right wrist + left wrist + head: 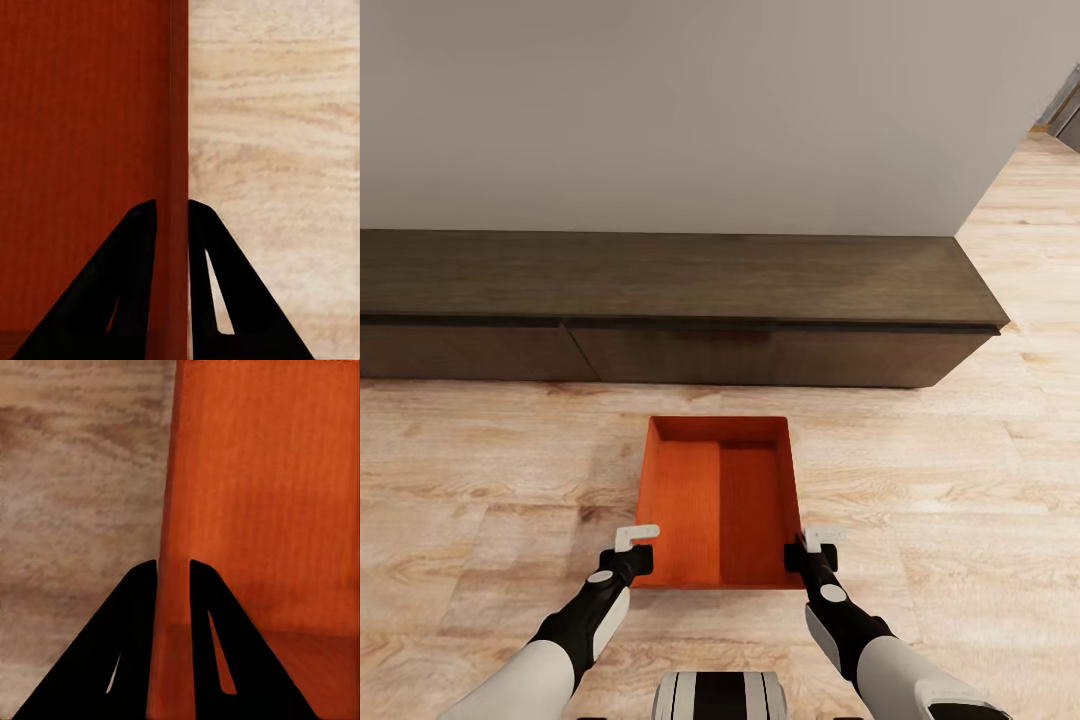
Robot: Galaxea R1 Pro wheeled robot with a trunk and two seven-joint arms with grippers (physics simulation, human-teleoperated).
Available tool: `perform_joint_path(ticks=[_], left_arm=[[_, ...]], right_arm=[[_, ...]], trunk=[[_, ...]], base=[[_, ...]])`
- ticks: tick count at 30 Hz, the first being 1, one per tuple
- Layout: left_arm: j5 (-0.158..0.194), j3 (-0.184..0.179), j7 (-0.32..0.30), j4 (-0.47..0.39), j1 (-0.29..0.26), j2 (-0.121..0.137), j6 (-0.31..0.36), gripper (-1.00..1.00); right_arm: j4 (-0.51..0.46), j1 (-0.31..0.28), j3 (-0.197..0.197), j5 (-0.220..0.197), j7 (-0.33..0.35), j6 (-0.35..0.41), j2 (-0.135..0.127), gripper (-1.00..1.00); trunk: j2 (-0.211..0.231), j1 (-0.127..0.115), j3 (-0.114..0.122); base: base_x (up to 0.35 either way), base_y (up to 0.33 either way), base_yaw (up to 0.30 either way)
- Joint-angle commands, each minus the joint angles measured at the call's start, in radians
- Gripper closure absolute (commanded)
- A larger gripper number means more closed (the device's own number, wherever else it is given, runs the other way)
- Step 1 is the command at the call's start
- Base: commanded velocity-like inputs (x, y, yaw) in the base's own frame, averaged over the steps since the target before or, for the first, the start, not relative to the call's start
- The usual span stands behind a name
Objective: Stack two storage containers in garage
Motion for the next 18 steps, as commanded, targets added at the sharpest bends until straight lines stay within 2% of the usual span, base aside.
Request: perform_joint_path(ticks=[1, 18], left_arm=[[-0.003, 0.004, 0.008, -0.007, 0.000, 0.001, 0.004, 1.00], [-0.003, 0.008, 0.010, -0.017, 0.000, -0.001, 0.004, 1.00]], right_arm=[[0.001, -0.001, -0.018, 0.003, -0.005, -0.006, 0.000, 1.00], [0.001, -0.001, -0.018, 0.005, -0.006, -0.006, 0.002, 1.00]], trunk=[[0.000, 0.000, 0.000], [0.000, 0.000, 0.000]], base=[[0.000, 0.000, 0.000], [0.000, 0.000, 0.000]])
